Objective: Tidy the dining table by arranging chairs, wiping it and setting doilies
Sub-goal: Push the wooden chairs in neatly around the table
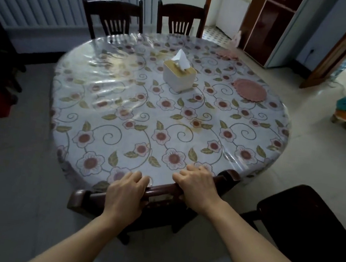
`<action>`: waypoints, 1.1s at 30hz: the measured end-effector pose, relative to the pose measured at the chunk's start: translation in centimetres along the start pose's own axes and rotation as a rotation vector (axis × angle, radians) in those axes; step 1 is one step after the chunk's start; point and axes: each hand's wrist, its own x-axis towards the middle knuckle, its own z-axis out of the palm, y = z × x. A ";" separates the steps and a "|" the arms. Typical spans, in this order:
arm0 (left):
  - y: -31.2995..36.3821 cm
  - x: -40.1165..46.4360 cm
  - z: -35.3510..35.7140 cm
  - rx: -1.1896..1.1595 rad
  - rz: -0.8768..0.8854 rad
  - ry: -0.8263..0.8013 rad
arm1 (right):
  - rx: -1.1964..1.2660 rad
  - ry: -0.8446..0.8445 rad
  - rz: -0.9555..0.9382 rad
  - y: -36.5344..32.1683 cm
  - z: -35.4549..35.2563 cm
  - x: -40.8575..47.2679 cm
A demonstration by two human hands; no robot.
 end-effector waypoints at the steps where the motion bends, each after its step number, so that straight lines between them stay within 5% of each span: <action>1: 0.0 -0.1 0.1 -0.004 -0.008 0.002 | 0.014 0.007 0.007 0.0 0.0 -0.1; 11: -2.0 -1.2 0.0 0.004 0.046 -0.037 | 0.103 0.050 0.181 1.9 1.7 -2.0; 26: -0.2 0.0 0.5 -0.048 0.007 0.077 | 0.000 0.115 0.082 4.6 1.5 -1.5; 33: 0.6 0.2 -0.2 -0.038 -0.091 -0.041 | 0.034 0.053 0.174 3.3 1.2 -2.1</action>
